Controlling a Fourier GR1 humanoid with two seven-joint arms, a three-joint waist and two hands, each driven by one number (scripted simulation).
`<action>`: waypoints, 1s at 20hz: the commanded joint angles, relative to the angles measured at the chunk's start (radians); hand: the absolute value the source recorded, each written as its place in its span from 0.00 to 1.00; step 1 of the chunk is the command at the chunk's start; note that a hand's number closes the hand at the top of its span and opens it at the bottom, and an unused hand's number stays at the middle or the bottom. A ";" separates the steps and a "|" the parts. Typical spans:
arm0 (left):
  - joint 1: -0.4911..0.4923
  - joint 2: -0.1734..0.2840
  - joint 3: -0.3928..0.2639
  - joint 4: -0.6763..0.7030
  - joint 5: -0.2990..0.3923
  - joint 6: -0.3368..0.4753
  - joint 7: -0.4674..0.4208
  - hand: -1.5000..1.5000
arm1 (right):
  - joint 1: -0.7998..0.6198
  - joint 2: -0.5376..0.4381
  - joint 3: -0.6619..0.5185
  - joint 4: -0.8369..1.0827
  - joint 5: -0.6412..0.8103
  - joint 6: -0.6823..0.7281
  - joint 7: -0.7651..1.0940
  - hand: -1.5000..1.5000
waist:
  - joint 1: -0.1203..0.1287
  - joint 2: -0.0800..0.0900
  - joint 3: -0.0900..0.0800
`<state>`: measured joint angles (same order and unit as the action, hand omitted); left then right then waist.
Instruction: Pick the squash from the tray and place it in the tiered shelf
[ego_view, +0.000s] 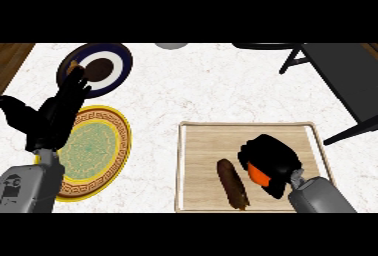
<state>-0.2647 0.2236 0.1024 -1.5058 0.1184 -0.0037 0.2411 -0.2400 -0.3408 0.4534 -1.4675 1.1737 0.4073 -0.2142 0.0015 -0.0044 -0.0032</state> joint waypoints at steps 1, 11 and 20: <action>-0.027 -0.011 0.013 0.052 -0.008 0.003 -0.027 0.50 | 0.024 0.029 -0.039 0.006 -0.003 -0.064 -0.038 1.00 | -0.003 0.005 0.003; -0.002 -0.015 -0.013 -0.030 0.000 -0.001 0.025 0.50 | 0.030 0.336 -0.003 -0.036 -0.121 -0.211 0.689 1.00 | 0.012 0.004 0.004; 0.032 -0.031 -0.028 -0.011 -0.034 0.013 -0.012 0.50 | -0.122 0.340 0.020 -0.369 -0.239 -0.492 0.960 1.00 | 0.003 0.000 0.003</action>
<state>-0.2535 0.2087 0.0948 -1.5109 0.1017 0.0030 0.2369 -0.2942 -0.0082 0.4740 -1.7475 0.9408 0.0107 0.6232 0.0044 -0.0057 -0.0008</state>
